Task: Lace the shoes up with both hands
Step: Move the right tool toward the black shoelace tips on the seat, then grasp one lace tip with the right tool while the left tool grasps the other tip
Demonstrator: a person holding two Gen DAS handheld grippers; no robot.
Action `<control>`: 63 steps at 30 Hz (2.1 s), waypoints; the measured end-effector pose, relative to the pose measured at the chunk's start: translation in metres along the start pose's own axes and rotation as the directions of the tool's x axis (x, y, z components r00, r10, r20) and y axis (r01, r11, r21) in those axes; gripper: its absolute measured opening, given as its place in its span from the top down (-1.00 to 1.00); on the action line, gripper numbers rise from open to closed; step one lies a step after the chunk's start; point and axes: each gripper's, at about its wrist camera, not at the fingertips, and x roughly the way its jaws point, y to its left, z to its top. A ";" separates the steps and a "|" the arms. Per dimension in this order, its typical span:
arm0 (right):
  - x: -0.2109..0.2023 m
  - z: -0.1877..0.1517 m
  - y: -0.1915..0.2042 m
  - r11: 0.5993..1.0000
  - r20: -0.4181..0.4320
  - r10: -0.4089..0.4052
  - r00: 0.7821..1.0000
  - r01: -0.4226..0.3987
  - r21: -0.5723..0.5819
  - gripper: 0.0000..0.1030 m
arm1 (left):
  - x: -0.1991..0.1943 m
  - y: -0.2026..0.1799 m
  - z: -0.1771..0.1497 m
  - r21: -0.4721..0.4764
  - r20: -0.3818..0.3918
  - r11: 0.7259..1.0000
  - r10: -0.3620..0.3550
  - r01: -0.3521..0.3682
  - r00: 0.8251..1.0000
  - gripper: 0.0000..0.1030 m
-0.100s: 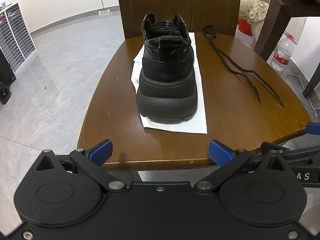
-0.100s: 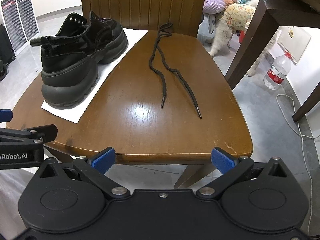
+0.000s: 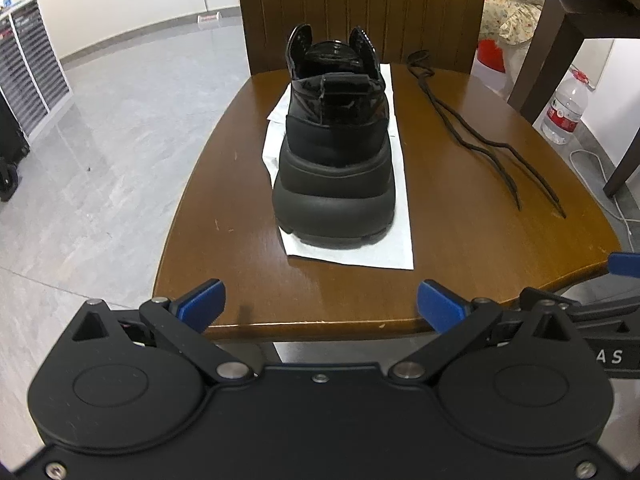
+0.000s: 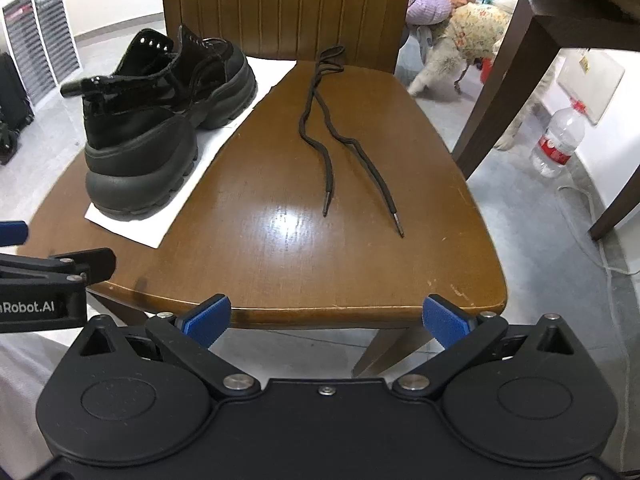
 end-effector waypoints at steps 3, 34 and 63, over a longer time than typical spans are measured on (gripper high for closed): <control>0.006 0.004 -0.002 0.999 -0.023 0.037 0.999 -0.037 -0.015 -1.00 | 0.004 0.001 0.006 -0.005 -0.009 1.000 -0.009 0.009 1.000 -0.99; 0.070 0.073 -0.043 0.893 -0.224 0.256 0.940 -0.319 -0.318 -0.19 | 0.005 -0.018 0.018 0.032 0.032 0.993 -0.112 0.111 0.993 -0.99; 0.009 0.124 0.030 0.505 -0.581 0.001 0.814 -0.502 -0.702 0.96 | -0.008 -0.089 0.020 0.659 0.132 0.721 -0.392 0.215 0.911 -0.75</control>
